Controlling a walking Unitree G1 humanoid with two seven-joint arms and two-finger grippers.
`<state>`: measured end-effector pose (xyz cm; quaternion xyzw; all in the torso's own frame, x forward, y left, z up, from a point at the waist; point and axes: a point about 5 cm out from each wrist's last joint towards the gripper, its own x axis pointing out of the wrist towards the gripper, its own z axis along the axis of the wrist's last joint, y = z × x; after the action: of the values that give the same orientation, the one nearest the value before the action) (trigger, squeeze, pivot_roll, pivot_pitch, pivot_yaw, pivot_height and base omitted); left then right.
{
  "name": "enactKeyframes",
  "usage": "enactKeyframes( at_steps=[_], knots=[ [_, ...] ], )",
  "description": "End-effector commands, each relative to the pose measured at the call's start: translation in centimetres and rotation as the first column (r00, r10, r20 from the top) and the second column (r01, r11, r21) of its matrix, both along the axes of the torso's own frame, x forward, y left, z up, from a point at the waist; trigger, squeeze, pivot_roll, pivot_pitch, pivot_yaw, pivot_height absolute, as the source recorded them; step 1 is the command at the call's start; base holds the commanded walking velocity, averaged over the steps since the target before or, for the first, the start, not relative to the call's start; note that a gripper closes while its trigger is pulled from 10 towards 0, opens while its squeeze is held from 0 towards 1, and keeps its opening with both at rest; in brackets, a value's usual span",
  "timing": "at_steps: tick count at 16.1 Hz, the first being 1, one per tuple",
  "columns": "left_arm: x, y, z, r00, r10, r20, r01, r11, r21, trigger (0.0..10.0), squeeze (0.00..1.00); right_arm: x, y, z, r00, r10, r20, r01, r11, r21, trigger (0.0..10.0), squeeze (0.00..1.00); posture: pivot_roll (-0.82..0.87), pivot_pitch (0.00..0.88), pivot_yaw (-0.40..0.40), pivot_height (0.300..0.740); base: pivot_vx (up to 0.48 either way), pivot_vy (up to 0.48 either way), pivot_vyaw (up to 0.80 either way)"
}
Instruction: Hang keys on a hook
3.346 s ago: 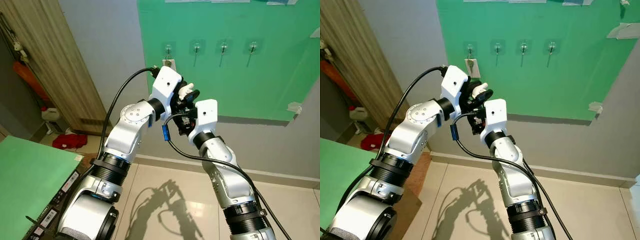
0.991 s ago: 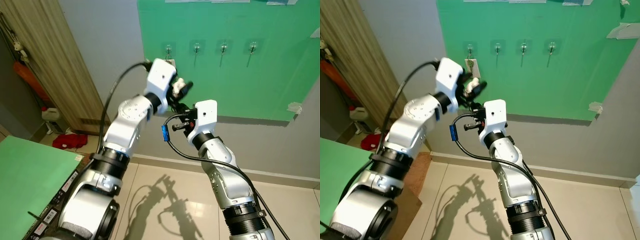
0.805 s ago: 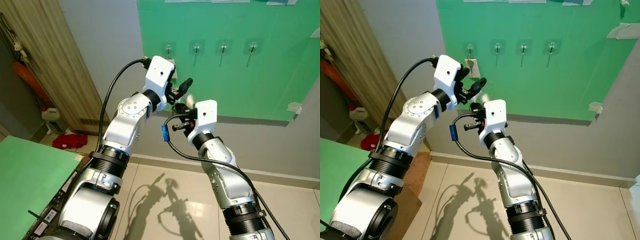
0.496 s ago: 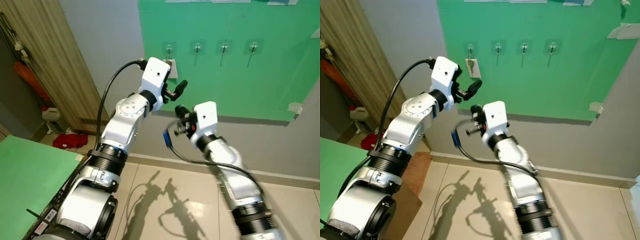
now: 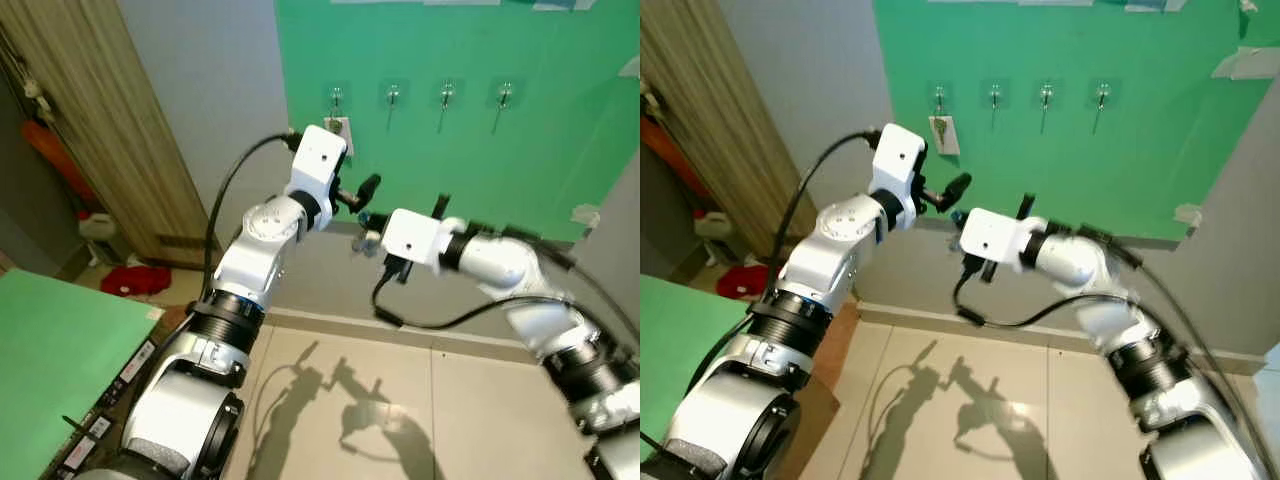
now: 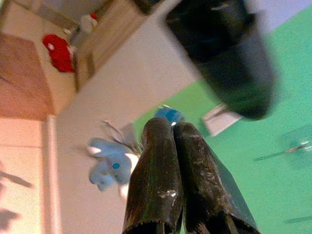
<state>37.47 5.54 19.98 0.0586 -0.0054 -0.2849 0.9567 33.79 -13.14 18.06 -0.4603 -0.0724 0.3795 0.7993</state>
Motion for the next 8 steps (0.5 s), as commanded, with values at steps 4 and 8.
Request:
enactKeyframes(
  at_steps=[4, 8],
  knots=[
    [0.2, 1.4, -0.8, 0.998, 0.065, -0.022, -0.065, 0.998, -0.026, 10.0, 0.00, 1.1, 0.4, 0.4, 0.998, -0.040, 0.050, 0.037, 0.998, 0.060, 0.0, 0.00, -0.18, 0.000, 0.103, 0.740, 0.000, 0.000, 0.00],
    [0.7, 3.8, -1.0, 0.990, 0.141, 0.001, -0.141, 0.990, 0.012, 10.0, 0.00, 1.3, -0.6, -0.1, 0.992, -0.107, 0.065, 0.099, 0.988, 0.116, 0.0, 0.00, -0.19, 0.000, 0.120, 0.740, 0.000, 0.000, 0.00]
  ],
)
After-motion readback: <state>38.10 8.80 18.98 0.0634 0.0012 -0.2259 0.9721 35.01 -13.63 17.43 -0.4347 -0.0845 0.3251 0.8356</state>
